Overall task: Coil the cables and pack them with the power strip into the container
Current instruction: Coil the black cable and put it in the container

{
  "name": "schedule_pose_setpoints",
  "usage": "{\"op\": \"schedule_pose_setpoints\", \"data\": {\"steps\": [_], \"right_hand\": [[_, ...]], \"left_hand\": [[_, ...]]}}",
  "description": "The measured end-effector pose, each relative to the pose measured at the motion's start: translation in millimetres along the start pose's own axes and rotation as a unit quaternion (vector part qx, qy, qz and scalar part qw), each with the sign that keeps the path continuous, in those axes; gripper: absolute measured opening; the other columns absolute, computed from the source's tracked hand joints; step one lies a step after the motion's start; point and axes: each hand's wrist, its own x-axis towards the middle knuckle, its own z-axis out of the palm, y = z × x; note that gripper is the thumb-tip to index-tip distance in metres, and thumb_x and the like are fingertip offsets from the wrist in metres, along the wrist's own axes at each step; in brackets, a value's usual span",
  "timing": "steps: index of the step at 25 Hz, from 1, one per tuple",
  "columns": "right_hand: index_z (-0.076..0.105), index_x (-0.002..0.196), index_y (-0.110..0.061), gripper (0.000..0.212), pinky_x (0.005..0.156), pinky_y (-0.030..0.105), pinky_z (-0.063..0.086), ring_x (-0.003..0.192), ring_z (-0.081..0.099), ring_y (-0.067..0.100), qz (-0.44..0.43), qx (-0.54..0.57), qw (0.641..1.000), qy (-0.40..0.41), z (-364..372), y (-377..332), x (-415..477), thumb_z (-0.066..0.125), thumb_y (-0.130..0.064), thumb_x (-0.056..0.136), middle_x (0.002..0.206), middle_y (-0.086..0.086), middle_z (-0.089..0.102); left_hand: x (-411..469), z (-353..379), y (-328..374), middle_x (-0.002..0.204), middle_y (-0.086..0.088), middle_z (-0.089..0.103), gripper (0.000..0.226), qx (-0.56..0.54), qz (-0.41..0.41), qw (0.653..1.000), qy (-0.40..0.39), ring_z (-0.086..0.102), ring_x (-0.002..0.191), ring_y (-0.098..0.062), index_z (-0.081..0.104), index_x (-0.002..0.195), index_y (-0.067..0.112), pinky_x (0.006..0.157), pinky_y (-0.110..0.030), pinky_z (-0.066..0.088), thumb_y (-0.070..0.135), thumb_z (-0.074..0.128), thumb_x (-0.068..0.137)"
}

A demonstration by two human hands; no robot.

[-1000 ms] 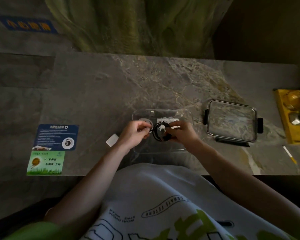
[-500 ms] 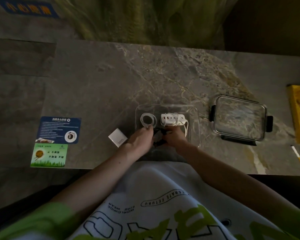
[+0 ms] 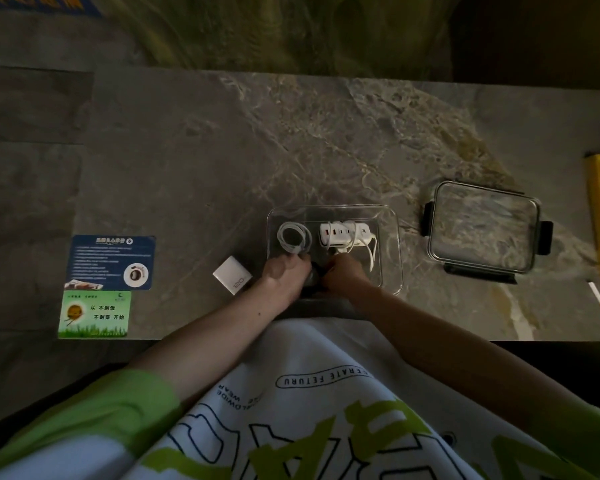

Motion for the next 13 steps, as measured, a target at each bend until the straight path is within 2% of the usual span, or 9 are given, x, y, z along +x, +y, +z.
{"op": "schedule_pose_setpoints", "data": {"steps": [3, 6, 9, 13], "right_hand": [[0.071, 0.106, -0.005, 0.028, 0.084, 0.034, 0.054, 0.104, 0.066, 0.030, 0.000, -0.014, 1.000, -0.012, -0.2, 0.3, 5.0, 0.069, -0.016, 0.080, 0.108, 0.016, 0.071], [0.071, 0.108, -0.006, 0.029, 0.089, 0.036, 0.054, 0.105, 0.066, 0.029, -0.015, -0.019, 0.999, -0.026, 0.1, -0.4, 5.3, 0.071, -0.018, 0.082, 0.109, 0.016, 0.071], [0.071, 0.108, -0.006, 0.030, 0.090, 0.039, 0.055, 0.105, 0.067, 0.030, -0.023, -0.016, 0.999, -0.036, -0.5, 1.9, 6.7, 0.072, -0.016, 0.080, 0.108, 0.016, 0.072], [0.069, 0.110, -0.006, 0.029, 0.086, 0.036, 0.052, 0.104, 0.065, 0.029, -0.048, -0.019, 0.997, -0.057, -5.3, 2.1, 1.7, 0.072, -0.011, 0.081, 0.109, 0.015, 0.071]], "left_hand": [[3.5, -3.4, -1.3, 0.120, -0.014, 0.062, 0.046, -0.036, 0.006, 0.999, -0.016, 0.064, 0.105, -0.034, 0.043, 0.130, 0.007, 0.079, -0.042, 0.051, 0.002, 0.057, 0.086], [1.7, -6.2, -0.9, 0.121, -0.014, 0.060, 0.039, -0.043, 0.007, 0.999, -0.007, 0.063, 0.107, -0.034, 0.047, 0.127, 0.007, 0.081, -0.042, 0.051, 0.002, 0.053, 0.089], [0.0, -5.4, -2.9, 0.120, -0.015, 0.059, 0.034, -0.055, 0.018, 0.998, -0.012, 0.062, 0.107, -0.034, 0.053, 0.122, 0.006, 0.083, -0.041, 0.051, 0.000, 0.052, 0.089], [-1.0, -10.6, -6.8, 0.121, -0.015, 0.058, 0.028, -0.072, 0.038, 0.996, -0.027, 0.060, 0.110, -0.034, 0.059, 0.116, 0.007, 0.086, -0.040, 0.049, 0.002, 0.054, 0.089]]}}
